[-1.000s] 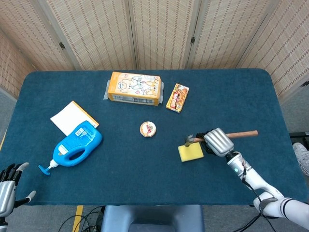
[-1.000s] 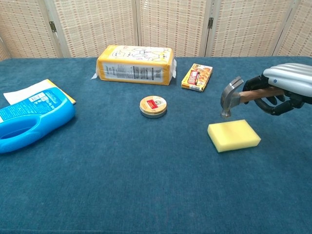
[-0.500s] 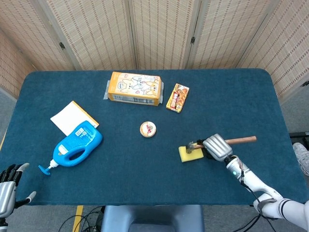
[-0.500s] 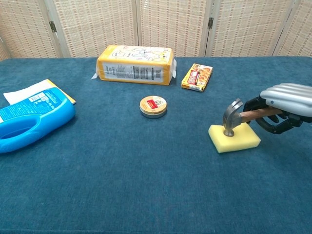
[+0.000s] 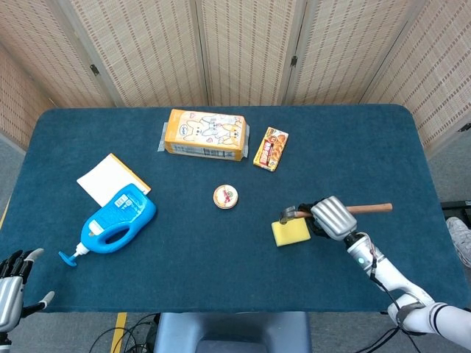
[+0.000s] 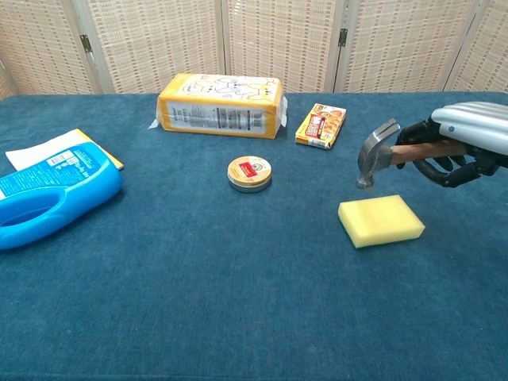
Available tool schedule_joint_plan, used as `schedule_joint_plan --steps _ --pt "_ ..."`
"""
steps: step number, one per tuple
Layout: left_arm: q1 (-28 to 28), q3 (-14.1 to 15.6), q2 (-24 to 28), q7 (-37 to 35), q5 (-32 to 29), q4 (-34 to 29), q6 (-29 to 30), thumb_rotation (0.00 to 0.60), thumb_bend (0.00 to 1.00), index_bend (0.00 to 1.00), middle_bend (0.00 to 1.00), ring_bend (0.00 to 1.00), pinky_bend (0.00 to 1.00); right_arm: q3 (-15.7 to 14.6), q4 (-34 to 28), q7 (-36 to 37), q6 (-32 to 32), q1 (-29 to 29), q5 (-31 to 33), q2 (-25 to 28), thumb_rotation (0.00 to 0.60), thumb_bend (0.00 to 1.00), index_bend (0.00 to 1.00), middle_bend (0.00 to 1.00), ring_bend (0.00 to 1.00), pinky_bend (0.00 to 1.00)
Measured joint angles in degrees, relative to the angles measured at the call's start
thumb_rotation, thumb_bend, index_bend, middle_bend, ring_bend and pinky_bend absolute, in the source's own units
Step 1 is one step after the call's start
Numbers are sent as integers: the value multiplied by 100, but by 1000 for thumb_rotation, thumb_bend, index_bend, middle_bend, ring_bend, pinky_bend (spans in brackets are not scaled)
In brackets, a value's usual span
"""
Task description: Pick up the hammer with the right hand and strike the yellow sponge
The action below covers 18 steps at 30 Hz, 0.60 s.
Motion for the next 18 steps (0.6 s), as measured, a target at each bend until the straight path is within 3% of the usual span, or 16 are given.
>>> schedule_joint_plan --steps 10,18 --pt "20 -1 16 -5 -32 13 -5 600 209 177 199 120 181 -233 638 -93 -622 68 56 -410 600 740 821 867 697 697" --pt "10 -25 24 6 -29 -11 0 600 209 177 199 120 181 98 612 330 -295 108 196 -345 600 740 827 864 697 697"
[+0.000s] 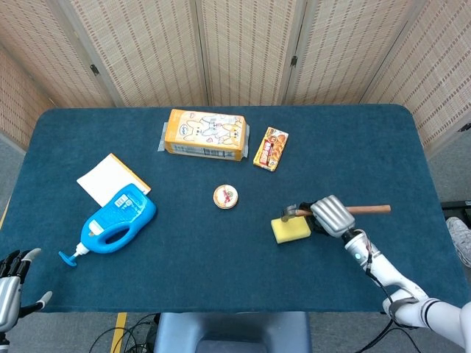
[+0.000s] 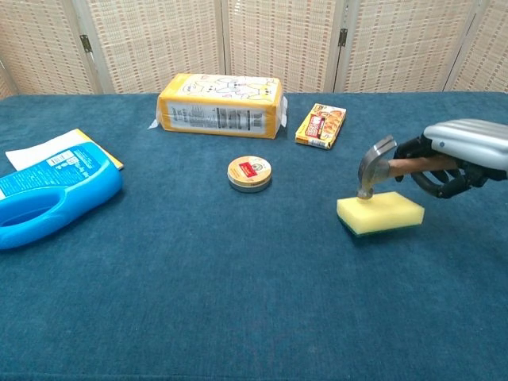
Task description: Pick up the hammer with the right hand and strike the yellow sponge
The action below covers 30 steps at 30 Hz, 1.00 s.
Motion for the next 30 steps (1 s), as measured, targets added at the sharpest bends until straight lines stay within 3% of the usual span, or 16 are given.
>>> schedule_joint_plan --steps 7,11,14,19,24,30 --pt "-31 6 -11 51 44 -41 -30 600 210 177 199 120 181 295 399 415 -313 220 337 -375 600 718 830 810 690 697" --pt "-21 14 -2 66 50 -65 -17 600 209 177 199 120 181 402 823 589 -525 415 423 -781 600 652 772 693 568 632" --pt "-9 32 11 83 55 -91 -16 600 209 177 199 120 181 495 1159 684 -794 612 523 -1088 600 569 584 522 393 486" --pt "35 46 66 68 43 -129 30 600 209 177 199 120 181 585 1438 656 -1139 843 676 -1350 600 354 150 189 115 250" --pt "58 43 96 33 19 -135 43 600 210 177 199 120 181 638 1451 587 -1054 784 772 -1259 600 337 63 104 67 218" --pt "-8 31 59 46 80 -141 -17 600 209 177 200 120 181 631 1094 427 -780 482 867 -743 600 338 30 109 65 216"
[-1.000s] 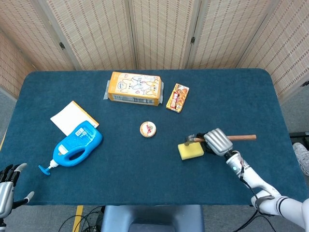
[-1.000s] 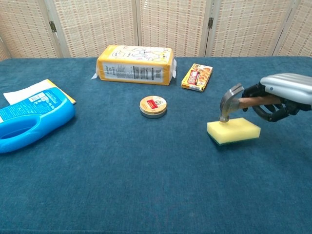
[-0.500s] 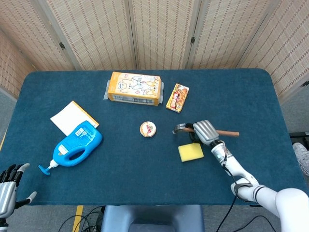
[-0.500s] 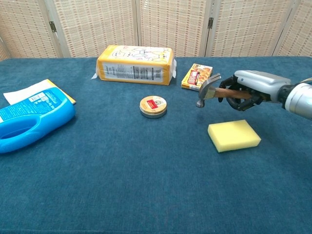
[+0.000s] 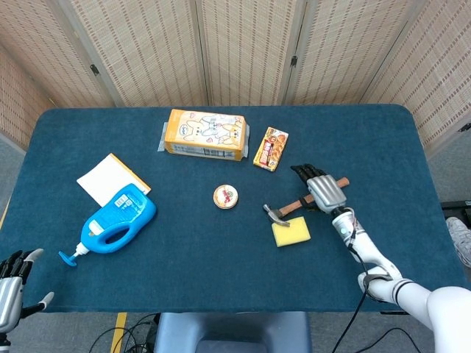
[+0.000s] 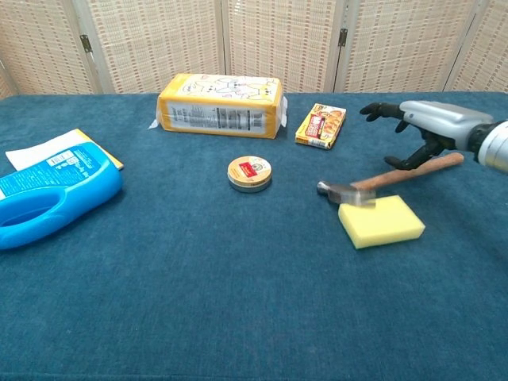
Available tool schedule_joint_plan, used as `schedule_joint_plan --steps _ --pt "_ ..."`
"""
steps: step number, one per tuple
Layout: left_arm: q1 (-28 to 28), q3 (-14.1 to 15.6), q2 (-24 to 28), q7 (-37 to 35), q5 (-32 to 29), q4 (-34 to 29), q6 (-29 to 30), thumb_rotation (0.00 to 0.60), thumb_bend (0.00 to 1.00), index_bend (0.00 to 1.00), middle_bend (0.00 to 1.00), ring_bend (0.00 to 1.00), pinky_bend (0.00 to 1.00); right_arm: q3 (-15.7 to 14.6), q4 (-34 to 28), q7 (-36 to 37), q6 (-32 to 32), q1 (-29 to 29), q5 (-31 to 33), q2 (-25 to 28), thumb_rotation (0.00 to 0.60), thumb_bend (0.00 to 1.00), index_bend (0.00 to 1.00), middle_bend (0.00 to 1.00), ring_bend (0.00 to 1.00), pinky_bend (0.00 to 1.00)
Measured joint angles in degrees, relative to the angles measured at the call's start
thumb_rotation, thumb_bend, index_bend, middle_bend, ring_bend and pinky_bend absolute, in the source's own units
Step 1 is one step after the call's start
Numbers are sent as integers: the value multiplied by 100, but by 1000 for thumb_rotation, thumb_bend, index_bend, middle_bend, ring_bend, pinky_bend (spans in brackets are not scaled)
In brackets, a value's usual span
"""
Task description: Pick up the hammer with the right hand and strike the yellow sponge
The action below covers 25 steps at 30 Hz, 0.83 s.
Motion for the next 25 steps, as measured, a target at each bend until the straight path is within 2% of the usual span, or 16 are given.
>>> schedule_joint_plan --steps 5,10,14,25 --pt "-77 -53 -15 3 68 -16 -15 600 209 177 199 120 181 -105 -603 -136 575 -431 -48 625 600 358 45 207 72 217" --pt "-155 -104 -44 8 120 -19 -36 600 210 177 200 120 181 -296 -1339 -360 1339 -1035 -160 1359 600 385 193 305 158 242" --pt "-210 -125 -107 16 156 -1 -60 600 209 177 199 120 181 -486 -1774 -519 2008 -1620 -246 1860 600 408 220 324 193 264" --pt "-339 -219 -345 123 346 7 39 600 209 177 200 120 181 -778 -2370 -577 3248 -2842 -320 2390 600 408 263 363 217 264"
